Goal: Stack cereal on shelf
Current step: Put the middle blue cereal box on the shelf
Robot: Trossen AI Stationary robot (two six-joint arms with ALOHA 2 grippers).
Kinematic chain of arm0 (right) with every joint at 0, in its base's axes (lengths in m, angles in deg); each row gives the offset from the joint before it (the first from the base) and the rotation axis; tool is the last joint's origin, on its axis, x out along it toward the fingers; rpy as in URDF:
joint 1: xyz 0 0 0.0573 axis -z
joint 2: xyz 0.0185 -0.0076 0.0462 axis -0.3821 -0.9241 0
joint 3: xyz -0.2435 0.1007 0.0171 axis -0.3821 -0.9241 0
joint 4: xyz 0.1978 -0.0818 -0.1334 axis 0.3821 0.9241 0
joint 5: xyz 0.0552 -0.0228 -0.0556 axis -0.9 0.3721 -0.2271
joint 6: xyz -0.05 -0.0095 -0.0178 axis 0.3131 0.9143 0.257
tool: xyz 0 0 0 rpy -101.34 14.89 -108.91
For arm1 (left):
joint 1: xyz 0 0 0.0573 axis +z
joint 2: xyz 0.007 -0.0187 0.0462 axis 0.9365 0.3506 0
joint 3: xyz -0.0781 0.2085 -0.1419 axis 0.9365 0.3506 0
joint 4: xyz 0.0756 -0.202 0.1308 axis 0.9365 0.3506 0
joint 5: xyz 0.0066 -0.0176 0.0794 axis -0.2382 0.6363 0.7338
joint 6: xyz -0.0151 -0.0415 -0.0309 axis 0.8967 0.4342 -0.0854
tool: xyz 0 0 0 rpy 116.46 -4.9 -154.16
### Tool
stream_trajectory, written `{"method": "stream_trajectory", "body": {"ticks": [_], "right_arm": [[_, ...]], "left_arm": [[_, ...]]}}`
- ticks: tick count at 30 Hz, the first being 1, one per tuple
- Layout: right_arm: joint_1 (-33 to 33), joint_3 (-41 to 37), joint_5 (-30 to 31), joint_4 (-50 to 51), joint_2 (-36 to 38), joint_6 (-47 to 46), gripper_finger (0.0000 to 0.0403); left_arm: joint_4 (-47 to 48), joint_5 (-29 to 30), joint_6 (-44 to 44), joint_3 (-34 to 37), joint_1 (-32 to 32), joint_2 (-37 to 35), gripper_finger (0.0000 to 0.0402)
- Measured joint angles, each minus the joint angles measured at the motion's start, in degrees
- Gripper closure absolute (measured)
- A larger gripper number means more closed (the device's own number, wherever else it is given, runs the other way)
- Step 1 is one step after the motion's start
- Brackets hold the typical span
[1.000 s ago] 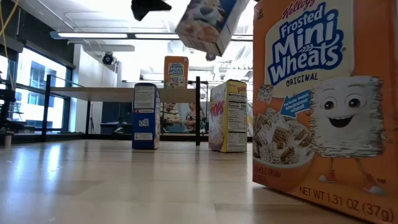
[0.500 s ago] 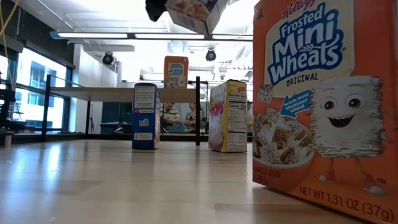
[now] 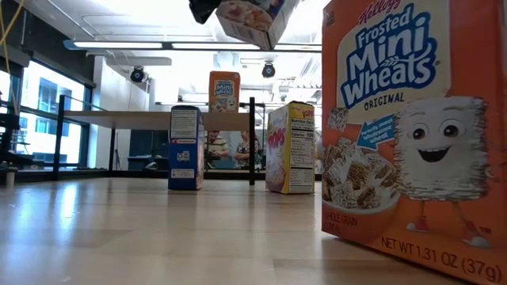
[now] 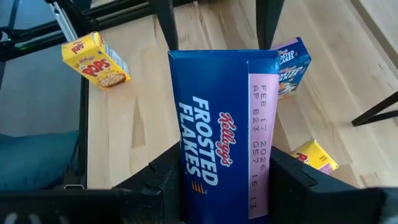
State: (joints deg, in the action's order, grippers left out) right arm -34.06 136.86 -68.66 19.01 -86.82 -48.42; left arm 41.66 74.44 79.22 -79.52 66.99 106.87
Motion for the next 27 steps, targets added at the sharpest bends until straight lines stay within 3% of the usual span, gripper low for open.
{"method": "stream_trajectory", "body": {"ticks": [19, 27], "right_arm": [[1.11, 0.00, 2.38, -6.69, 0.00, 0.46, 0.0244], [1.11, 0.00, 2.20, -7.15, 0.00, 0.44, 0.0244]], "left_arm": [[0.09, -0.04, 0.37, 0.00, 0.02, 0.00, 0.0137], [0.14, -0.09, -0.49, 0.00, 0.01, 0.04, 0.0174]]}}
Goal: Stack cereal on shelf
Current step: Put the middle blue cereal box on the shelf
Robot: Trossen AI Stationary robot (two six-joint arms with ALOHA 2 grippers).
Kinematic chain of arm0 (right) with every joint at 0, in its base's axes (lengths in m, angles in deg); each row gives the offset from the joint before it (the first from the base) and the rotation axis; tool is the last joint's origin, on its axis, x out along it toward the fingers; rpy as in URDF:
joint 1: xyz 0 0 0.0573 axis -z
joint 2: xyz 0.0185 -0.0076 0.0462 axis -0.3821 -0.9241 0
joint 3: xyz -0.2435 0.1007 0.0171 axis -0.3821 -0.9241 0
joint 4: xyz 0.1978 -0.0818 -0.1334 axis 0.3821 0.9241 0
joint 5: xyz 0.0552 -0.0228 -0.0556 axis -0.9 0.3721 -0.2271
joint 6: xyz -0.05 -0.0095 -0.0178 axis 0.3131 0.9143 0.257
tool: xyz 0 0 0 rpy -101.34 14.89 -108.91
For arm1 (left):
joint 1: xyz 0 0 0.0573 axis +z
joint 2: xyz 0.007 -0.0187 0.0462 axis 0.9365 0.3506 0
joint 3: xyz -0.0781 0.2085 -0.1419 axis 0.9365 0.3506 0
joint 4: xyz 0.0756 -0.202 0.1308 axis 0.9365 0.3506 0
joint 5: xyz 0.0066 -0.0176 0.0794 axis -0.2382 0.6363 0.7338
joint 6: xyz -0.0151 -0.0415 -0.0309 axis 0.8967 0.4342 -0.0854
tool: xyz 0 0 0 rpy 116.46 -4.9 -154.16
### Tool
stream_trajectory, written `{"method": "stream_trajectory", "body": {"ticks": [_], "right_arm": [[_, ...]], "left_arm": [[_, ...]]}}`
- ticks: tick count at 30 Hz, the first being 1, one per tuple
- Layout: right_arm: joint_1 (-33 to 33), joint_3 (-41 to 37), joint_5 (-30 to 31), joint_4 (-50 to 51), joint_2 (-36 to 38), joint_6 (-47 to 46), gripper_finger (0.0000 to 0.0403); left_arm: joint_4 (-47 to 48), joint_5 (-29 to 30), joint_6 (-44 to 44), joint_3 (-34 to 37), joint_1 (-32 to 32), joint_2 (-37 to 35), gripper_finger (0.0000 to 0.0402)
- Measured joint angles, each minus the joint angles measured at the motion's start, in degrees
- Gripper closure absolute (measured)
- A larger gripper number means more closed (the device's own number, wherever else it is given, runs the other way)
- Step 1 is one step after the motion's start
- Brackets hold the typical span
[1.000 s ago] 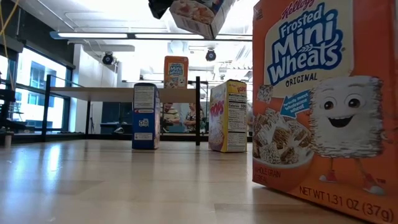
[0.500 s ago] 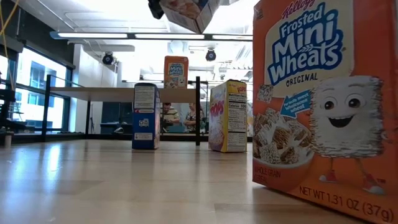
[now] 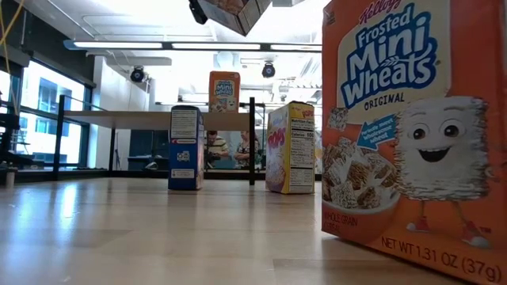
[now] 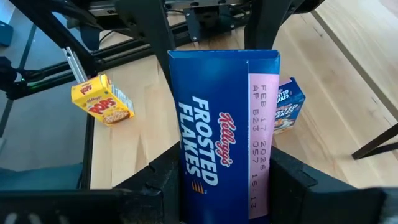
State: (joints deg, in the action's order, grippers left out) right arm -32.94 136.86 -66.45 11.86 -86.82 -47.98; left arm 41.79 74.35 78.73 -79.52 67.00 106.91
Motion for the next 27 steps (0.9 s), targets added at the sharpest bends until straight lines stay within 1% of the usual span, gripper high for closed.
{"method": "stream_trajectory", "body": {"ticks": [6, 10, 13, 16, 27], "right_arm": [[0.00, 0.00, -0.17, 0.07, 0.00, -0.02, 0.0244], [0.00, 0.00, -0.17, 0.11, 0.00, -0.04, 0.0244], [0.00, 0.00, -0.55, 0.12, 0.00, -0.04, 0.0244], [0.02, 0.00, -2.22, 0.09, 0.00, -0.01, 0.0244], [0.00, 0.00, -2.70, 0.03, 0.00, -0.86, 0.0244]], "left_arm": [[0.01, 0.09, 0.04, 0.00, 0.01, 0.00, 0.0215], [0.01, 0.13, 0.46, 0.00, 0.01, 0.00, 0.0233], [-0.01, 0.10, 0.66, 0.00, 0.01, 0.00, 0.0236], [0.01, 0.00, 1.10, 0.00, -0.01, 0.00, 0.0236], [-0.11, -0.02, 1.14, 0.02, -0.62, 0.00, 0.0235]]}}
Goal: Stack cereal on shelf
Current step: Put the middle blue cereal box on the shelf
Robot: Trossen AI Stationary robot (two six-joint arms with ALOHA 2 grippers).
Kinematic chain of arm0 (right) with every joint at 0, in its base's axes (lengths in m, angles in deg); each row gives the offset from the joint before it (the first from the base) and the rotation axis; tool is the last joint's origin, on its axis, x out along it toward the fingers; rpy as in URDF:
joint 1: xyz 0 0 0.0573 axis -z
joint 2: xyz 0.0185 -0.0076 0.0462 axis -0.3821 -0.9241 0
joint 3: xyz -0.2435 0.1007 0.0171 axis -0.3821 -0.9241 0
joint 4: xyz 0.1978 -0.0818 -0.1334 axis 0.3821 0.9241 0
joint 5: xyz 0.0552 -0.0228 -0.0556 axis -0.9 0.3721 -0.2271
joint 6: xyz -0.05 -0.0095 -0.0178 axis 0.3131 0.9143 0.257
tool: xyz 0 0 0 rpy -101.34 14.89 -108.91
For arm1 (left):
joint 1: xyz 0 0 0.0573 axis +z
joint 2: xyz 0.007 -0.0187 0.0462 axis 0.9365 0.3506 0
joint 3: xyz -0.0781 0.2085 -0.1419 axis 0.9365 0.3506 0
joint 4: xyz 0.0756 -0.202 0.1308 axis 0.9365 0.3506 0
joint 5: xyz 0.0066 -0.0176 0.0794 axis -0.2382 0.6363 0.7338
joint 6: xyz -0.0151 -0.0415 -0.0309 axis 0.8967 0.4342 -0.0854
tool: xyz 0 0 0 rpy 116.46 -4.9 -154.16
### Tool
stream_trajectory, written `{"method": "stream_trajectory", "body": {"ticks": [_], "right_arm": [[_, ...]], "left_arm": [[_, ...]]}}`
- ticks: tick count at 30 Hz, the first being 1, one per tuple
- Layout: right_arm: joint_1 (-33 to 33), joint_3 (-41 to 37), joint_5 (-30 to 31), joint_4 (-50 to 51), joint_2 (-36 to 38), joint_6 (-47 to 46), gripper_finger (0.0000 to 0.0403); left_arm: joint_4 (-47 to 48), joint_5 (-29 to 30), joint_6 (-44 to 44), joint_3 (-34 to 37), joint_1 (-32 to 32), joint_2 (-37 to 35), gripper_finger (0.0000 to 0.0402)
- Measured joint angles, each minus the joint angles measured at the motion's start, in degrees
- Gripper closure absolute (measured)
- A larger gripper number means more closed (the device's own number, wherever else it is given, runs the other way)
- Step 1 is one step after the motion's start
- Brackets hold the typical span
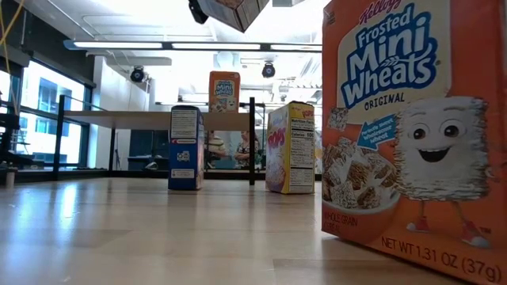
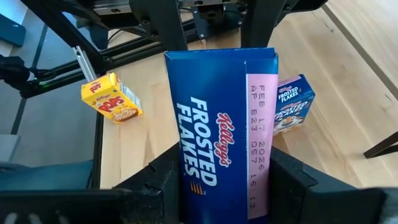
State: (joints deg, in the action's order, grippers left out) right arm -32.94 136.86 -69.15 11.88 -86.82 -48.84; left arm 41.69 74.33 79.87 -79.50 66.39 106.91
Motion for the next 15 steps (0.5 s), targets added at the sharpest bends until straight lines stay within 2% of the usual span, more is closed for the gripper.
{"method": "stream_trajectory", "body": {"ticks": [6, 15], "right_arm": [[-0.02, 0.00, 0.73, -0.14, 0.00, 0.42, 0.0229], [0.00, -0.02, 0.87, 0.25, 0.00, -0.08, 0.0144]], "left_arm": [[-0.02, 0.17, -0.11, 0.00, -0.43, 0.00, 0.0234], [0.75, -0.11, -0.94, 0.00, -0.46, -0.25, 0.0234]]}}
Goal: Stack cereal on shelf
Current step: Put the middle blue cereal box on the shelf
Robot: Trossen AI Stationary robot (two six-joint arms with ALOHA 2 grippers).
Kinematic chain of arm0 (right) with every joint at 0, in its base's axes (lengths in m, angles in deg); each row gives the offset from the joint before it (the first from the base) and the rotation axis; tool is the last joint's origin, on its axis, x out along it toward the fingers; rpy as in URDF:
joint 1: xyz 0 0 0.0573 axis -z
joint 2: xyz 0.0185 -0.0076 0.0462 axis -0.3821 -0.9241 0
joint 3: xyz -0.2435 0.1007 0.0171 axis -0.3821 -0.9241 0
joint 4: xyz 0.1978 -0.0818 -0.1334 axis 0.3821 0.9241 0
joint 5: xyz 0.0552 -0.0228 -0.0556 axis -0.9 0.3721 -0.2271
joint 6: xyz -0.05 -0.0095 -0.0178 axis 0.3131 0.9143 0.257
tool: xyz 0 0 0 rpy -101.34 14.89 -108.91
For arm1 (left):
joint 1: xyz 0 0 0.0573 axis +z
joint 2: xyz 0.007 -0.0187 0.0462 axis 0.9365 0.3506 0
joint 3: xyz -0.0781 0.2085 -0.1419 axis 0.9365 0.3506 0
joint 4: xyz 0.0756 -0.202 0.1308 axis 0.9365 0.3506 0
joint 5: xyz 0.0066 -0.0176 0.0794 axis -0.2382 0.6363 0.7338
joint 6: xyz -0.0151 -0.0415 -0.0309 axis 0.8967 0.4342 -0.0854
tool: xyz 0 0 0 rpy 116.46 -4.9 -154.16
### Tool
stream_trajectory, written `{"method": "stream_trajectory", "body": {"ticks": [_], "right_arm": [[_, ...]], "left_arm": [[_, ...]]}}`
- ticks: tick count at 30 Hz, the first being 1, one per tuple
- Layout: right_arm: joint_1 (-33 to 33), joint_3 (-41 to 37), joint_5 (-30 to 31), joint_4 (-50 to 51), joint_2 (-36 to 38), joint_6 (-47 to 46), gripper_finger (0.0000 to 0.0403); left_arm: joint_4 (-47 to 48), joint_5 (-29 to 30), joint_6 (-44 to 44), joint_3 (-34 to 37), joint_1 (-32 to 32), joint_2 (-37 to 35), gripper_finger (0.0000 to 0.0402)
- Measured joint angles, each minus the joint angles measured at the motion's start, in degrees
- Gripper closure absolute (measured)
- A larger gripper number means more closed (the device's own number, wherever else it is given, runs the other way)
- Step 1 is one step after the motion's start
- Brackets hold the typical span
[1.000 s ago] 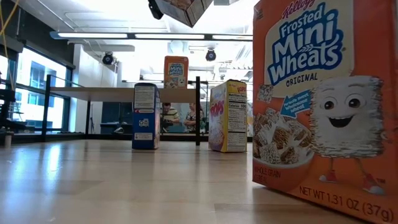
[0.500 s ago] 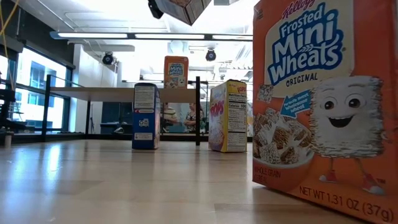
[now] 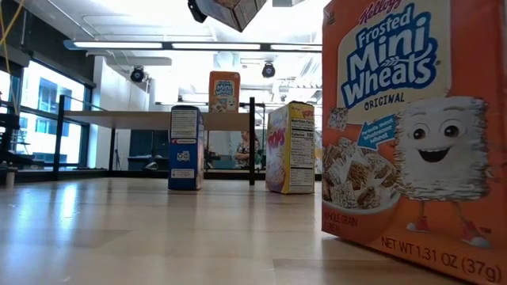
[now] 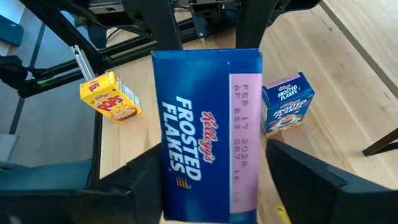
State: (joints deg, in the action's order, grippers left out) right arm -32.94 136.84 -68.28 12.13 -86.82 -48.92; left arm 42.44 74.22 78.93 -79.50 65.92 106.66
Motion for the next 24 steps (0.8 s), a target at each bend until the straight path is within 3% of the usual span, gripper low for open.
{"method": "stream_trajectory", "body": {"ticks": [13, 24], "right_arm": [[-0.02, -0.02, -0.36, -1.28, 2.81, 2.70, 0.0128], [-0.47, -0.02, 5.28, -1.06, 9.70, 5.15, 0.0128]], "left_arm": [[4.76, 0.76, -1.51, 0.02, 0.00, -6.51, 0.0234], [5.82, 8.66, -3.87, 1.58, -1.53, -10.14, 0.0234]]}}
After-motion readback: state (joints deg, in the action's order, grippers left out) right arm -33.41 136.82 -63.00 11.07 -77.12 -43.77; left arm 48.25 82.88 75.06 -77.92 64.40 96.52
